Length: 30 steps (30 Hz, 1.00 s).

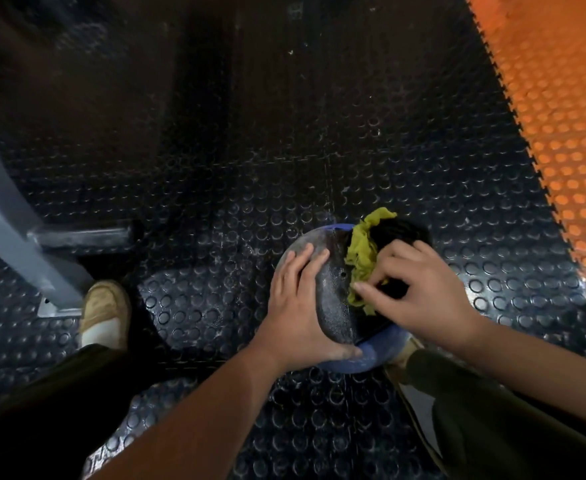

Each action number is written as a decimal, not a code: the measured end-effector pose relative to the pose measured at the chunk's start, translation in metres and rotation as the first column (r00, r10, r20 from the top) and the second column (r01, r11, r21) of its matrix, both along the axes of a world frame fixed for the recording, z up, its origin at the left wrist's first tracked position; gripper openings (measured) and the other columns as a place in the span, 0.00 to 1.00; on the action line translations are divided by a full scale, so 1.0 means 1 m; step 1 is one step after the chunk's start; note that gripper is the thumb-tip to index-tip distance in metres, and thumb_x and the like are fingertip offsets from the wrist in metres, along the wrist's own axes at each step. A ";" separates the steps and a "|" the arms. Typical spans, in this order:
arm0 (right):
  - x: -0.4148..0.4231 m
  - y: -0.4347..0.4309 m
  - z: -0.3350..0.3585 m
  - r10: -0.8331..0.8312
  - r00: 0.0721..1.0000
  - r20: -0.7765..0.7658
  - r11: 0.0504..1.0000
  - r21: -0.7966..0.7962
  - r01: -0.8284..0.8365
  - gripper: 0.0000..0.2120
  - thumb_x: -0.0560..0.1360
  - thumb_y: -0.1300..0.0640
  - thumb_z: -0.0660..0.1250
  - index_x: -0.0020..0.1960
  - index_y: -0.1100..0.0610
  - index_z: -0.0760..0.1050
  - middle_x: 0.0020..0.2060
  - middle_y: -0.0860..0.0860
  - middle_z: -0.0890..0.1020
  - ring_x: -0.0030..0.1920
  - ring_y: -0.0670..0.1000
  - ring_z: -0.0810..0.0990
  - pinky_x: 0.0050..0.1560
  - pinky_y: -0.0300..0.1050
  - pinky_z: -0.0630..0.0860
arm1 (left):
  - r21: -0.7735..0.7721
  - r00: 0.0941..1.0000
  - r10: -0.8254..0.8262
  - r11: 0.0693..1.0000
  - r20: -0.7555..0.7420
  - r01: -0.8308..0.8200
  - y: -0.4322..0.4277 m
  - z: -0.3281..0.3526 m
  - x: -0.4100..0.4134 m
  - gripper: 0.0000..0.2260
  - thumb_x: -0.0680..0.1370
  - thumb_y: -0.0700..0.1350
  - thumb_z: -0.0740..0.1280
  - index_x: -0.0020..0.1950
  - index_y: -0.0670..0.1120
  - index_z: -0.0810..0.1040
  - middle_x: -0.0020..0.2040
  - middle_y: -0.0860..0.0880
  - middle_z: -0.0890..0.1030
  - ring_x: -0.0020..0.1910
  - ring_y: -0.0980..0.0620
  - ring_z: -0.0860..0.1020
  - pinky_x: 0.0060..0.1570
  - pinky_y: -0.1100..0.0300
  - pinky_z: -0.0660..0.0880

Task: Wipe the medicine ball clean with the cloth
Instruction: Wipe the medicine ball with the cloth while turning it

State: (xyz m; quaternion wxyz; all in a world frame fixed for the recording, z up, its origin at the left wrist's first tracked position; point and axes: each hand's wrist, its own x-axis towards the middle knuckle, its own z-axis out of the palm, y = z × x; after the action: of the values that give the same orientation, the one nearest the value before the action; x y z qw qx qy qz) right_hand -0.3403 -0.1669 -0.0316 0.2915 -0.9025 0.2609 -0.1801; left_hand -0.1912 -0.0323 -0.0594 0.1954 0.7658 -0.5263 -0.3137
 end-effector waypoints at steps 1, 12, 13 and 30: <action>0.003 -0.004 0.001 -0.062 0.998 0.013 0.994 0.088 0.061 0.12 0.72 0.42 0.66 0.35 0.49 0.75 0.37 0.42 0.75 0.41 0.43 0.71 0.46 0.33 0.62 | 0.004 1.000 0.000 1.000 0.006 0.000 0.002 -0.001 -0.001 0.56 0.60 0.64 0.78 0.71 0.66 0.37 0.70 0.68 0.36 0.73 0.62 0.30 0.75 0.54 0.38; 0.003 -0.038 -0.003 -0.302 0.906 -0.298 0.767 0.488 0.416 0.13 0.74 0.52 0.70 0.53 0.60 0.80 0.46 0.52 0.72 0.47 0.48 0.74 0.45 0.38 0.65 | 0.117 0.556 0.734 0.638 -0.390 -0.761 -0.023 -0.004 0.020 0.05 0.81 0.49 0.64 0.54 0.52 0.78 0.55 0.54 0.78 0.54 0.56 0.76 0.54 0.59 0.72; 0.005 -0.040 -0.003 -0.315 0.902 -0.295 0.746 0.511 0.427 0.15 0.73 0.49 0.70 0.49 0.61 0.80 0.43 0.54 0.74 0.42 0.51 0.75 0.41 0.42 0.67 | 0.243 0.475 0.789 0.585 -0.389 -0.774 -0.026 -0.012 0.025 0.09 0.81 0.52 0.62 0.55 0.49 0.78 0.57 0.51 0.79 0.55 0.52 0.76 0.54 0.57 0.71; -0.007 -0.047 -0.024 -0.110 0.912 -0.396 0.360 0.839 0.408 0.46 0.49 0.30 0.77 0.65 0.31 0.66 0.70 0.49 0.70 0.66 0.54 0.71 0.67 0.57 0.68 | 0.693 -0.133 0.747 0.514 -0.652 -0.506 -0.012 -0.041 0.028 0.24 0.80 0.63 0.56 0.51 0.48 0.85 0.50 0.44 0.85 0.52 0.42 0.81 0.49 0.48 0.76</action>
State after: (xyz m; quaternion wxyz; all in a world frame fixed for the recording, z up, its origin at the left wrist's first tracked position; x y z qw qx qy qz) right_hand -0.3474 -0.2143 -0.0558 0.6624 -0.5590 0.4935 0.0724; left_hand -0.1633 -0.0440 -0.1000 0.5027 0.5903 0.1724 -0.6075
